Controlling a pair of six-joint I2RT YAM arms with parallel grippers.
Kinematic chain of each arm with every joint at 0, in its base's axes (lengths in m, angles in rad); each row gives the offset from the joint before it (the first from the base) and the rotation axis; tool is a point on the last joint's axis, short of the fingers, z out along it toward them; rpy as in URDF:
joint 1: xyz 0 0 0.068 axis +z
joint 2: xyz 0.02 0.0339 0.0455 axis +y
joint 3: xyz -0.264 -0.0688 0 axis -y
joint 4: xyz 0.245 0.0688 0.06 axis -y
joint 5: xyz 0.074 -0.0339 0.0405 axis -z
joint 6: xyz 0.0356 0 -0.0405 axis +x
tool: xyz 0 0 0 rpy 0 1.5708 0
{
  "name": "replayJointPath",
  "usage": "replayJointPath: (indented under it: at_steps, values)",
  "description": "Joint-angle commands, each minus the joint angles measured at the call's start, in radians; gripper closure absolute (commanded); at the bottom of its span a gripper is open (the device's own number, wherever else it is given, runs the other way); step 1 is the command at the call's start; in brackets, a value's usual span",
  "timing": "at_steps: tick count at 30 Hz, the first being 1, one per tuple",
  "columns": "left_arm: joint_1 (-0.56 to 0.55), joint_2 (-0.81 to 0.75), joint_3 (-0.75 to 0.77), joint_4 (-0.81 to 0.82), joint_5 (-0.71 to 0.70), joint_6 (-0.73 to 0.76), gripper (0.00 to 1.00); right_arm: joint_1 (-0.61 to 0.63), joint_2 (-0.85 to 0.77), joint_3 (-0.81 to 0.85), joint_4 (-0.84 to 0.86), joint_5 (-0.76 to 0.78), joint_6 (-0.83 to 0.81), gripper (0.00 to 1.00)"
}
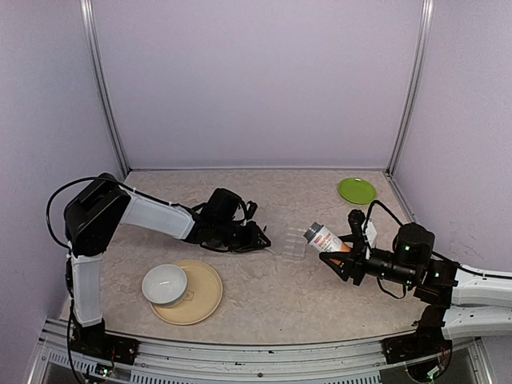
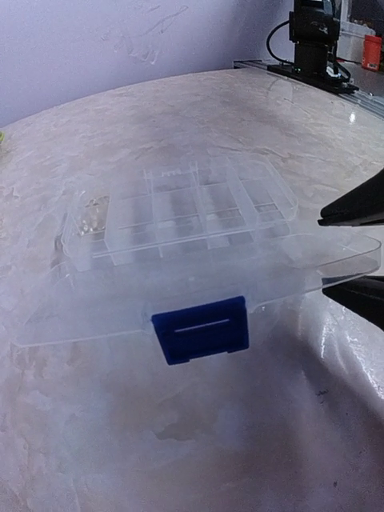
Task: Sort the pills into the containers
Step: Adjust the pill container at the center of the board.
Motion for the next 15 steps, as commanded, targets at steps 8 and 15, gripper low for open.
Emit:
replayJointPath:
  at_steps: [8,15]
  values:
    - [-0.029,-0.083,-0.072,0.089,-0.056,-0.053,0.86,-0.005,0.002,0.008,0.030,0.016,0.020,0.84]
    - [-0.030,-0.083,-0.080,0.093,-0.056,-0.061,0.93,-0.005,0.000,0.003,0.035,0.016,0.025,0.84]
